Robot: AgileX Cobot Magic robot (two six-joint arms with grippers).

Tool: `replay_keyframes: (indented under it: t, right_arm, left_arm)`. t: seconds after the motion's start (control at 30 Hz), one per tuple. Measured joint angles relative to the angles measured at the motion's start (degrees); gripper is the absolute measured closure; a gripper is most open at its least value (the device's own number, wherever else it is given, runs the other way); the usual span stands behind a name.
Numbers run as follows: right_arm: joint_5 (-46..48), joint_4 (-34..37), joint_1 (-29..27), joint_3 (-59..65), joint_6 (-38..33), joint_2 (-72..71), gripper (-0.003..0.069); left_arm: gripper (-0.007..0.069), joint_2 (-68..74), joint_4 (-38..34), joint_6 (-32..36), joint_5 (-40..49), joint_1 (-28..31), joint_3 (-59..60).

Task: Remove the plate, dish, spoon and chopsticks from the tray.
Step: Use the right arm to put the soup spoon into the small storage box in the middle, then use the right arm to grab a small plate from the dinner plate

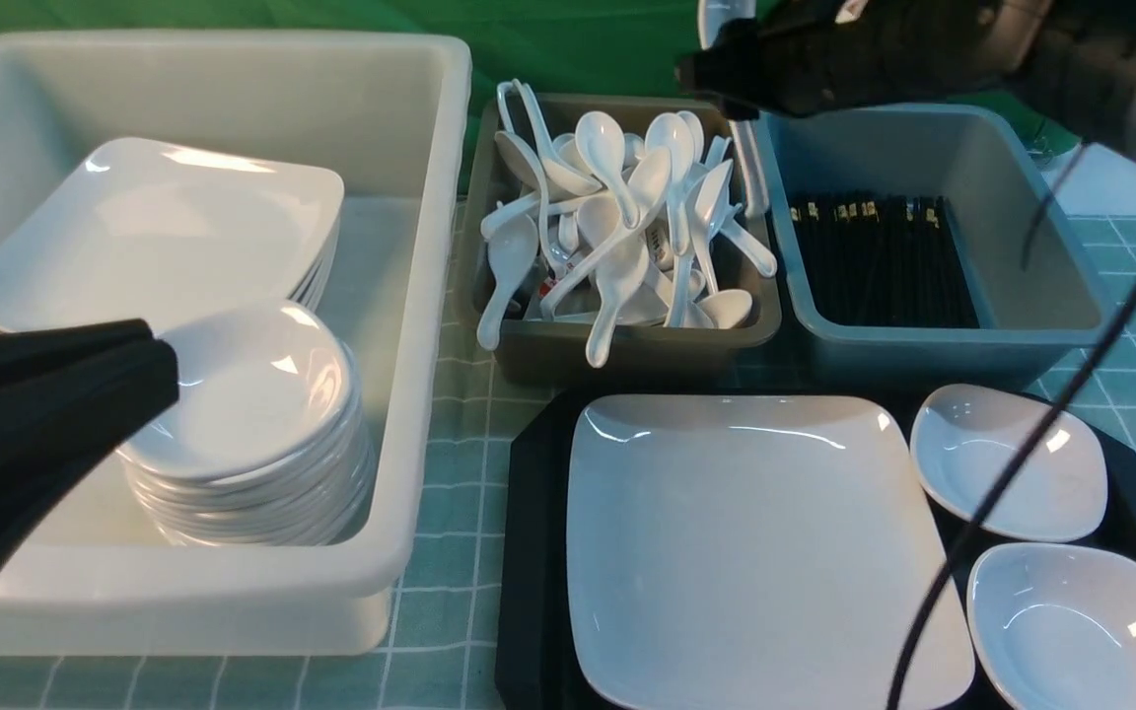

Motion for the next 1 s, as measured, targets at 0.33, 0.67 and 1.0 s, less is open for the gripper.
replay_keyframes:
  t: [0.33, 0.67, 1.0]
  right_arm:
    - [2.9, 0.9, 0.0, -19.8, 0.7, 14.1, 0.0377]
    - [4.1, 0.6, 0.0, -20.8, -0.7, 14.2, 0.0144]
    - [8.7, -0.2, -0.2, -20.8, -0.6, 12.0, 0.0123]
  left_arm:
    - [0.0608, 0.0, 0.5, 0.0, -0.1, 0.0, 0.0]
    - [0.0608, 0.0, 0.5, 0.0, -0.1, 0.0, 0.0]
    - [0.0608, 0.0, 0.6, 0.0, -0.1, 0.0, 0.0]
